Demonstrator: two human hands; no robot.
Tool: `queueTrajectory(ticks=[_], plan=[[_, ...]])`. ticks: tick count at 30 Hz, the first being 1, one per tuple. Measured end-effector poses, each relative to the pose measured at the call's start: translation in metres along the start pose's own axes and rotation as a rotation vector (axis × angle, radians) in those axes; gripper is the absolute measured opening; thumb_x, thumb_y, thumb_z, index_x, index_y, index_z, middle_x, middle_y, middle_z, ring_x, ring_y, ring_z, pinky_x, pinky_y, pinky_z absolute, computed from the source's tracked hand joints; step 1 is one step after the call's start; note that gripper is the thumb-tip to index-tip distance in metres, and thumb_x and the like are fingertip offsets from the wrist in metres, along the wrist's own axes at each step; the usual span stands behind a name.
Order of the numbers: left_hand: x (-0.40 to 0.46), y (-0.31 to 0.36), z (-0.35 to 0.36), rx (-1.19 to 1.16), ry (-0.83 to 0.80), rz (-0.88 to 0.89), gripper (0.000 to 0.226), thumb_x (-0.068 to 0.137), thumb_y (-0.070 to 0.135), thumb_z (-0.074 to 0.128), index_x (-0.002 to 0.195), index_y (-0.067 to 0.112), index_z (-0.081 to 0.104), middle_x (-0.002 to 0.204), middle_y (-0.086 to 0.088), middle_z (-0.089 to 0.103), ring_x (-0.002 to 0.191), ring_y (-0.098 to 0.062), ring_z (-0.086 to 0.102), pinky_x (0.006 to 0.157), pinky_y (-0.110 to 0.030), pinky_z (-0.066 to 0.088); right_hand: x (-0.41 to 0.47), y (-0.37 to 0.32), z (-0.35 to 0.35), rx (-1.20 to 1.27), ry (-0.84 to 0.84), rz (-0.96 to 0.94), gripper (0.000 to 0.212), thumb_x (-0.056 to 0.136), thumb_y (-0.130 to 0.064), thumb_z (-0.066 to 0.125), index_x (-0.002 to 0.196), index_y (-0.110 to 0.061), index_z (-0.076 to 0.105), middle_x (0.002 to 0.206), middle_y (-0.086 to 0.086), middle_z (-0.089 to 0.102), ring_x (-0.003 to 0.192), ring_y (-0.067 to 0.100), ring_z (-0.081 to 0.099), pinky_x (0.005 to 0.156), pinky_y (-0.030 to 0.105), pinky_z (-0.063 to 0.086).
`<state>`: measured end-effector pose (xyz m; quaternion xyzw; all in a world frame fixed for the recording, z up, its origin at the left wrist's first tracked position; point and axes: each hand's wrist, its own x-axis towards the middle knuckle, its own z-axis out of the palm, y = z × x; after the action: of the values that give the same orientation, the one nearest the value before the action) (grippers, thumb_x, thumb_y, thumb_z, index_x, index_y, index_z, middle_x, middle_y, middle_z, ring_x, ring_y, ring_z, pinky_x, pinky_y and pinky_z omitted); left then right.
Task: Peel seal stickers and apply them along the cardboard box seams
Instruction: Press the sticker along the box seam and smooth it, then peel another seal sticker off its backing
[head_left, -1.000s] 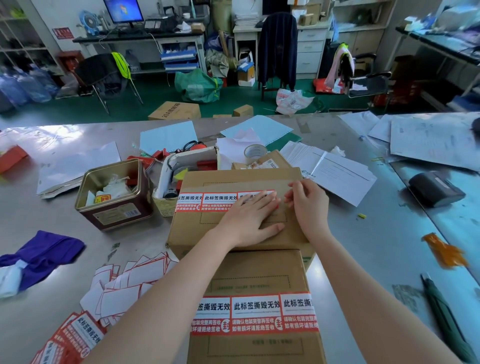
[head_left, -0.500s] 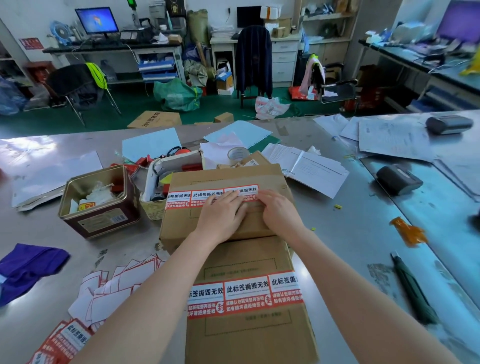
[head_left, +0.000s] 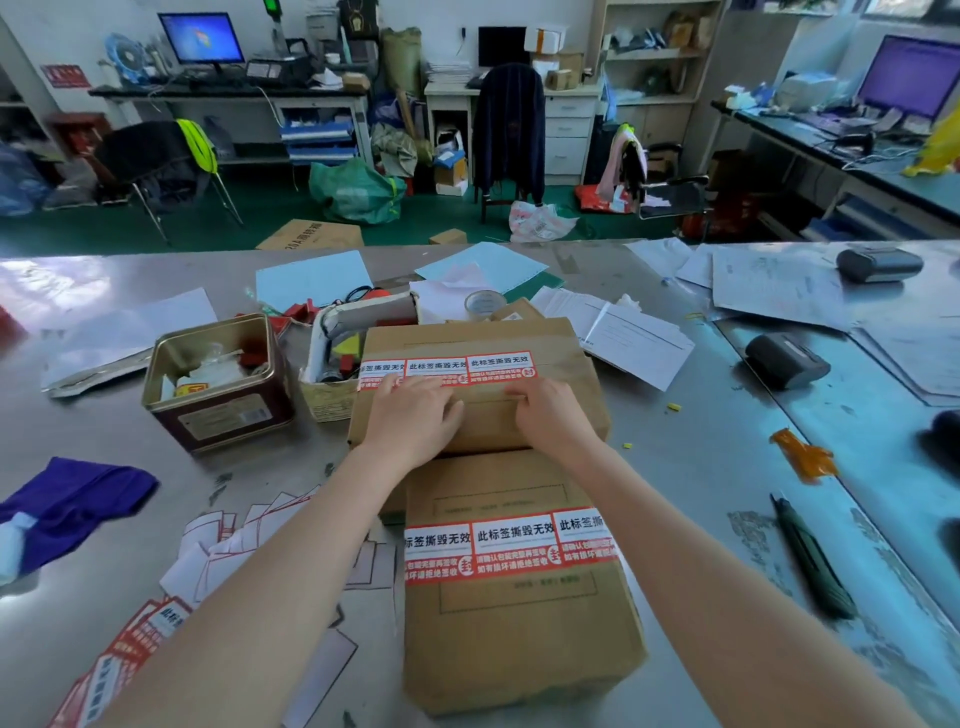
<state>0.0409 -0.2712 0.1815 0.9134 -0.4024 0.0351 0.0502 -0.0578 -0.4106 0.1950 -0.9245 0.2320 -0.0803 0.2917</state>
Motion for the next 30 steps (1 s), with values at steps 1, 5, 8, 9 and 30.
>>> queueTrajectory(ticks=[1,5,8,9,30], plan=[[-0.005,-0.006,-0.001,0.001,0.013,-0.017,0.039,0.096,0.036,0.033,0.117,0.019,0.061,0.125,0.003,0.059,0.120,-0.017,0.049,0.106,-0.040,0.026,-0.002,-0.006,0.002,0.019,-0.004,-0.004,0.044,0.084,0.002,0.036,0.115,-0.009,0.065,0.121,0.013,0.062,0.114,0.030,0.054,0.092,0.037,0.048],[-0.034,-0.044,-0.001,-0.044,0.060,-0.146,0.027,0.091,0.023,0.039,0.107,0.015,0.059,0.114,-0.001,0.060,0.111,-0.022,0.052,0.096,-0.038,0.034,-0.004,-0.040,0.023,0.065,-0.079,-0.061,0.048,0.085,0.001,0.036,0.125,-0.013,0.057,0.131,0.011,0.055,0.122,0.028,0.048,0.099,0.039,0.044],[-0.059,-0.074,-0.001,-0.080,0.083,-0.232,0.028,0.089,0.019,0.041,0.108,0.013,0.061,0.113,-0.003,0.060,0.111,-0.024,0.053,0.093,-0.038,0.035,-0.004,-0.068,0.044,0.084,-0.119,-0.128,0.044,0.087,0.001,0.037,0.123,-0.011,0.059,0.129,0.012,0.056,0.120,0.028,0.050,0.098,0.040,0.044],[-0.065,-0.080,-0.002,-0.084,0.074,-0.258,0.029,0.089,0.019,0.041,0.110,0.014,0.061,0.114,-0.003,0.060,0.112,-0.025,0.053,0.093,-0.038,0.035,-0.004,-0.075,0.050,0.090,-0.136,-0.152,0.043,0.087,0.002,0.038,0.122,-0.011,0.060,0.128,0.012,0.057,0.120,0.028,0.050,0.099,0.041,0.045],[-0.244,-0.218,0.043,-0.215,-0.311,-0.730,0.035,0.091,0.017,0.044,0.125,0.017,0.052,0.121,-0.012,0.052,0.116,-0.032,0.051,0.097,-0.042,0.040,-0.074,-0.196,0.233,0.035,-0.652,-0.222,0.035,0.089,-0.002,0.038,0.108,-0.006,0.067,0.116,0.009,0.065,0.106,0.023,0.059,0.091,0.030,0.048]])
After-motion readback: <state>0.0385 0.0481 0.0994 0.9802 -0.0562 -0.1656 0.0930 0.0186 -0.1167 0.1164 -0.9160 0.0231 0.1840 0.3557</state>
